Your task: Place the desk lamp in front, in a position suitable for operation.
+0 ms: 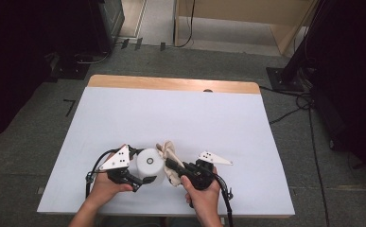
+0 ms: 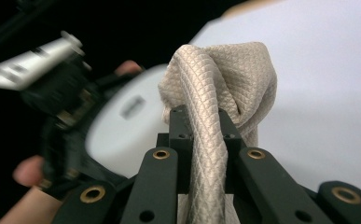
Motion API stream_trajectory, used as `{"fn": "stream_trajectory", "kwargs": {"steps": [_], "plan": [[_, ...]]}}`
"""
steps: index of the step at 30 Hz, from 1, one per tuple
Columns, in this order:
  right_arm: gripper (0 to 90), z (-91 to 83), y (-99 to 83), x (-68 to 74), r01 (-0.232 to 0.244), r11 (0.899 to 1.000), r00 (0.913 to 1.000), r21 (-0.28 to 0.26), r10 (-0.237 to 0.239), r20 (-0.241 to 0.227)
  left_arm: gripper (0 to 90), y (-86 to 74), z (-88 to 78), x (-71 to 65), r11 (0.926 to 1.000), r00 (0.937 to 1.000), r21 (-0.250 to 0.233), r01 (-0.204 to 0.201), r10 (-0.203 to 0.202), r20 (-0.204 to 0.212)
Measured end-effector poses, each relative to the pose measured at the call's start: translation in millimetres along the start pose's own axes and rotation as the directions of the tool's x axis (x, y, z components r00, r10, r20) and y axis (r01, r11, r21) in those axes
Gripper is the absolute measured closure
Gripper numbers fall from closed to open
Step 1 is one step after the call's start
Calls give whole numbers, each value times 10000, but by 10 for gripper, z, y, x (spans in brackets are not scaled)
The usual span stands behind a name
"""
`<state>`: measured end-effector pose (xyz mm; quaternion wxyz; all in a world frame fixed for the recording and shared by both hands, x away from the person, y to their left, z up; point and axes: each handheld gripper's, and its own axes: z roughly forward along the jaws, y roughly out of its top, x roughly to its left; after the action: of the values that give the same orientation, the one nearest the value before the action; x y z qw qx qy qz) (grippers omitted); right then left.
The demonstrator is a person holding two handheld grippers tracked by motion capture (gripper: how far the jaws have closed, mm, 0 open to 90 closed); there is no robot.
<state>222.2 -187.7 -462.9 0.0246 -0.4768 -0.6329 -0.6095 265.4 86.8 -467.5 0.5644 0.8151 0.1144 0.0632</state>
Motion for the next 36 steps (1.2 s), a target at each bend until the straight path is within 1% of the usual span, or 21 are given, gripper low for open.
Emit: {"fn": "stream_trajectory", "kwargs": {"steps": [3, 5, 6, 7, 9, 10, 12, 13, 14, 15, 18, 20, 21, 22, 23, 24, 26, 28, 31, 33, 36], "plan": [[821, 104, -131, -139, -503, 9963, 9983, 694, 481, 337, 86, -4, -2, 1, 10000, 10000, -12, -7, 7, 17], [821, 157, -199, -235, -940, 9877, 9948, 1246, 883, 502, 86, -5, 0, 3, 10000, 10000, -27, -7, 7, 25], [820, 177, -221, -270, -1079, 9826, 9932, 1515, 1000, 594, 86, -6, 1, 4, 10000, 10000, -41, -2, 2, 34], [820, 187, -232, -292, -1132, 9800, 9925, 1639, 1040, 638, 86, -7, 2, 5, 10000, 10000, -53, 5, -5, 31], [821, 180, -220, -275, -1167, 9805, 9921, 1582, 1077, 643, 86, -10, 6, 6, 10000, 10000, -97, 22, -22, 44], [821, 165, -198, -252, -1046, 9839, 9935, 1447, 967, 605, 86, -13, 7, 7, 9999, 10000, -121, 18, -18, 52], [822, 122, -129, -189, -863, 9906, 9960, 1059, 833, 324, 86, -22, 8, 10, 9998, 10000, -184, -8, 9, 71], [822, 94, -89, -153, -733, 9938, 9973, 832, 723, 152, 86, -39, 10, 7, 9994, 10000, -332, 22, -20, 51], [822, 94, -89, -153, -733, 9938, 9973, 832, 723, 152, 86, -39, 10, 7, 9994, 10000, -332, 22, -20, 51], [822, 23, 1, -59, -451, 9985, 9986, 306, 459, -260, 86, -72, 12, 8, 9983, 10000, -578, 87, -85, 49], [822, -50, 90, 61, -39, 9998, 9982, -173, 28, -602, 85, -58, 12, 3, 9989, 10000, -469, 73, -71, 37], [821, -69, 126, 115, 357, 9991, 9962, -246, -376, -791, 86, -58, 13, 2, 9988, 10000, -476, 85, -84, 20], [821, -63, 126, 125, 521, 9985, 9960, -193, -534, -721, 86, -58, 13, 1, 9989, 10000, -468, 84, -83, 18], [821, -57, 115, 121, 554, 9983, 9966, -174, -563, -598, 86, -58, 11, 2, 9989, 10000, -463, 88, -87, 20], [822, -55, 99, 101, 402, 9990, 9972, -216, -415, -617, 85, -57, 11, 2, 9989, 10000, -460, 77, -76, 20], [822, -48, 81, 72, 294, 9994, 9985, -171, -301, -466, 86, -56, 11, 1, 9990, 10000, -444, 65, -65, 10], [821, -10, 26, -1, 97, 9997, 9999, 239, -94, -128, 86, -55, 11, 1, 9990, 10000, -438, 76, -76, 5], [822, 55, -66, -90, -117, 9977, 9999, 673, 115, 42, 86, -55, 10, 2, 9990, 10000, -434, 78, -77, 13], [821, 144, -184, -225, -543, 9851, 9974, 1630, 457, 560, 86, -53, 14, 1, 9990, 9999, -438, 103, -103, 6], [821, 182, -232, -276, -619, 9788, 9959, 1954, 476, 773, 85, -50, 14, -1, 9990, 9999, -431, 116, -116, 6], [821, 191, -227, -272, -579, 9778, 9955, 2013, 413, 856, 85, -41, 8, -17, 9994, 9999, -333, 34, -37, -97]]}}
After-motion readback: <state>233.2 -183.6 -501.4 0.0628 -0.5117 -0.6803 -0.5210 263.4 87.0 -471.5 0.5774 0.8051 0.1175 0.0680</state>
